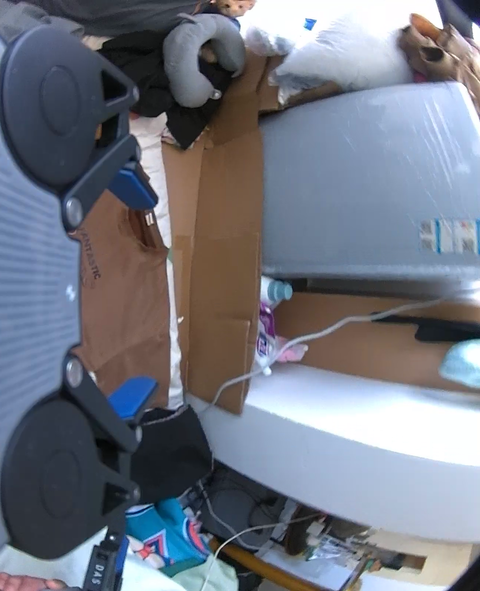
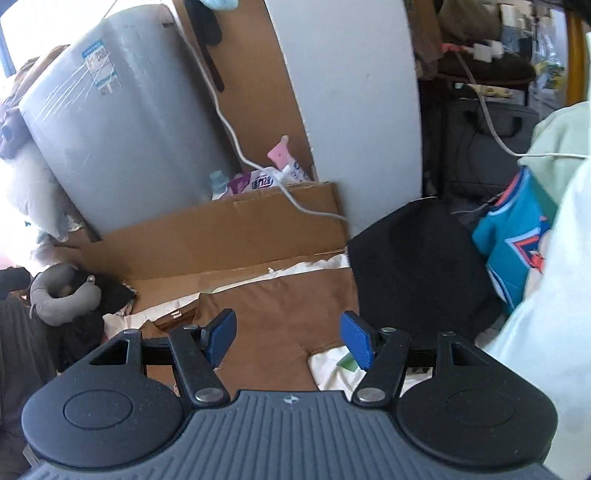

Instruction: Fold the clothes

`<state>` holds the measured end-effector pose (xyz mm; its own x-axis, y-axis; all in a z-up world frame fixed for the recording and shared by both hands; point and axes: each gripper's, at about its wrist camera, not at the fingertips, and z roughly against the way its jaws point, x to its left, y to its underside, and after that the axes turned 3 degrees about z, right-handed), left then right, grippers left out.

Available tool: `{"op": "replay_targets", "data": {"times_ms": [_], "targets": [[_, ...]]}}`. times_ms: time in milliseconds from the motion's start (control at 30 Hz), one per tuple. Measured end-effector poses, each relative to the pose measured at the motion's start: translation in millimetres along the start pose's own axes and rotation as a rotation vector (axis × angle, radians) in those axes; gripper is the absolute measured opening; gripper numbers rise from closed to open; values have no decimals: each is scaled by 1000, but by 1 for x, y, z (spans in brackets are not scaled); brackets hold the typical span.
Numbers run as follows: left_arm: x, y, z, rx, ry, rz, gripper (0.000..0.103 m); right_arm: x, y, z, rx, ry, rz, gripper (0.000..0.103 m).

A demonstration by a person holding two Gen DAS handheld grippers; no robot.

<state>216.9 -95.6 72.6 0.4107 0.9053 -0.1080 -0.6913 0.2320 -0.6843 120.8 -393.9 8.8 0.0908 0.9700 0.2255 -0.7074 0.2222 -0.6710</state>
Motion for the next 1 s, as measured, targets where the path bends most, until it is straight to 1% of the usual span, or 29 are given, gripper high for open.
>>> {"op": "replay_targets", "data": {"times_ms": [100, 233, 300, 367, 400, 500, 667, 833, 867, 900, 967, 1000], "targets": [[18, 8, -25, 22, 4, 64, 99, -2, 3, -22, 30, 21, 37, 69], [30, 24, -65, 58, 11, 117, 98, 1, 6, -46, 36, 8, 58, 69], [30, 33, -87, 76, 6, 124, 97, 0, 10, -63, 47, 11, 65, 69], [28, 40, -108, 94, 6, 130, 92, -4, 16, -80, 67, 25, 56, 69], [27, 45, -117, 102, 8, 133, 92, -5, 17, -88, 85, 37, 43, 69], [21, 62, -148, 149, 26, 144, 92, -9, 26, -106, 63, 38, 26, 69], [1, 88, -194, 222, 10, 85, 92, -23, 54, -149, 99, 41, -29, 69], [-18, 106, -240, 265, -23, 46, 91, -42, 88, -195, 146, 51, -99, 69], [-22, 110, -248, 270, -25, 42, 91, -45, 95, -204, 152, 49, -104, 69], [-26, 114, -257, 275, -21, 39, 87, -47, 101, -210, 149, 49, -102, 69], [-34, 123, -274, 289, 4, 27, 83, -52, 113, -223, 139, 51, -108, 69], [-39, 128, -281, 298, 3, 11, 83, -56, 119, -229, 135, 53, -115, 69]]}}
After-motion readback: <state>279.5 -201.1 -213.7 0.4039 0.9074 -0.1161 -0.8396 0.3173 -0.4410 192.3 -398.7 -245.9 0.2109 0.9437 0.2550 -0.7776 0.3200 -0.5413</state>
